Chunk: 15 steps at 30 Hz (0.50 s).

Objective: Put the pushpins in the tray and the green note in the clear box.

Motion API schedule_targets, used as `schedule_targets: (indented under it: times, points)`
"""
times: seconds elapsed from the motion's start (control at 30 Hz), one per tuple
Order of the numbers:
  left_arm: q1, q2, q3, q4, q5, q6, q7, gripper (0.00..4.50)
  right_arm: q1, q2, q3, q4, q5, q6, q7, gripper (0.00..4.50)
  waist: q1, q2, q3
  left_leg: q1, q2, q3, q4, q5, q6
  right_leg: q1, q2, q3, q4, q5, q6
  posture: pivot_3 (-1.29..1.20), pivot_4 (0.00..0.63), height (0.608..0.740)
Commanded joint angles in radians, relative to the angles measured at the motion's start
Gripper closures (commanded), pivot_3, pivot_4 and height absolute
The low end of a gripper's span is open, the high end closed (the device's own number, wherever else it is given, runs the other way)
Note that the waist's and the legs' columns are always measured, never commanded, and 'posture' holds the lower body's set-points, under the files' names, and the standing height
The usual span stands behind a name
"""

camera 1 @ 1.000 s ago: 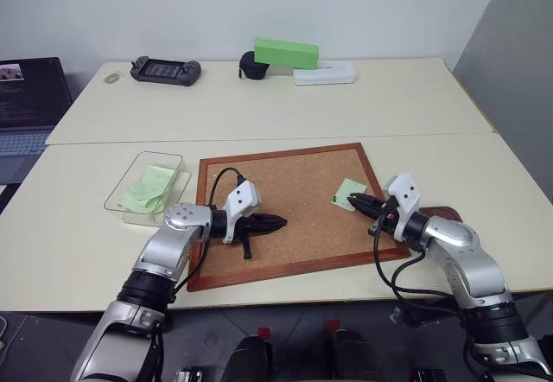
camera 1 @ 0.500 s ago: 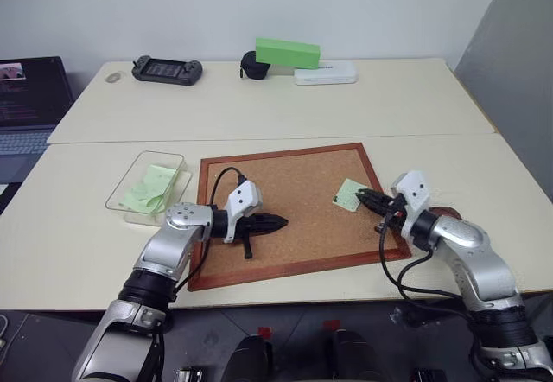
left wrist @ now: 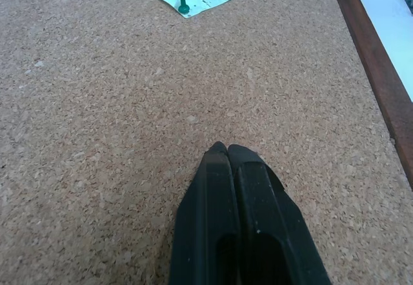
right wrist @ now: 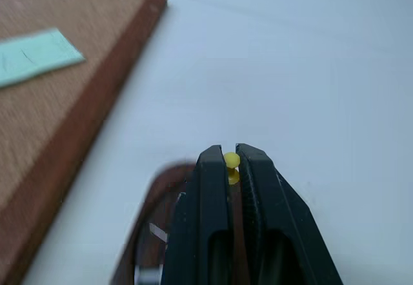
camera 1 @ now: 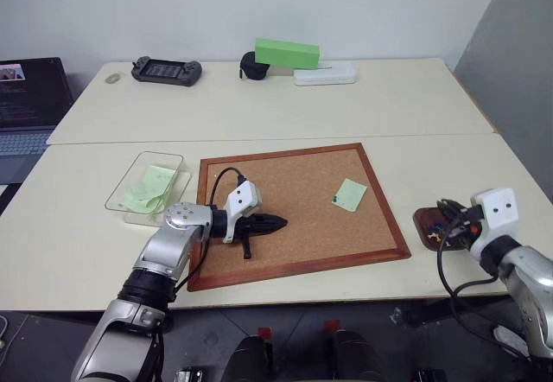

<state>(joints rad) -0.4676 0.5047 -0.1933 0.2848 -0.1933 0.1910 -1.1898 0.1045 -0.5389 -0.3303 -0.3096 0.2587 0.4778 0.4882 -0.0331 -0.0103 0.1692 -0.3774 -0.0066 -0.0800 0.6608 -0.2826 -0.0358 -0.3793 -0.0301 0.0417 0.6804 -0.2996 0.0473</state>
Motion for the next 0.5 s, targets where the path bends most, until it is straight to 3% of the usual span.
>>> schedule_targets:
  times: [0.03,0.13,0.17,0.5]
  points:
    - [0.003,-0.001,-0.036,0.025,0.025,0.000,-0.019,4.50,-0.023,0.032,-0.040,-0.022,0.049,0.046,-0.043,4.49,0.000,0.000,0.000,0.000,0.000,0.000,0.000,0.000,0.000,0.000,0.000,0.000,0.000,0.000,0.000,0.00,0.150,0.740]
    - [0.002,0.000,-0.038,0.028,0.024,-0.004,-0.022,4.50,-0.030,0.037,-0.049,-0.024,0.063,0.061,-0.049,4.49,0.002,0.000,0.000,0.000,0.000,0.000,0.000,0.000,0.000,0.000,0.000,0.000,0.000,0.000,0.000,0.00,0.150,0.740]
    - [0.001,0.000,-0.039,0.029,0.024,-0.005,-0.023,4.50,-0.033,0.035,-0.050,-0.023,0.064,0.062,-0.050,4.00,0.002,0.000,0.000,0.000,0.000,0.000,0.000,0.000,0.000,0.000,0.000,0.000,0.000,0.000,0.000,0.00,0.150,0.740]
    - [0.001,0.003,-0.042,0.028,0.021,-0.006,-0.024,4.50,-0.031,0.031,-0.041,-0.019,0.057,0.061,-0.063,2.07,0.003,0.000,0.000,0.000,0.000,-0.001,0.000,0.000,0.000,0.000,0.000,0.000,0.000,0.000,0.000,0.00,0.150,0.740]
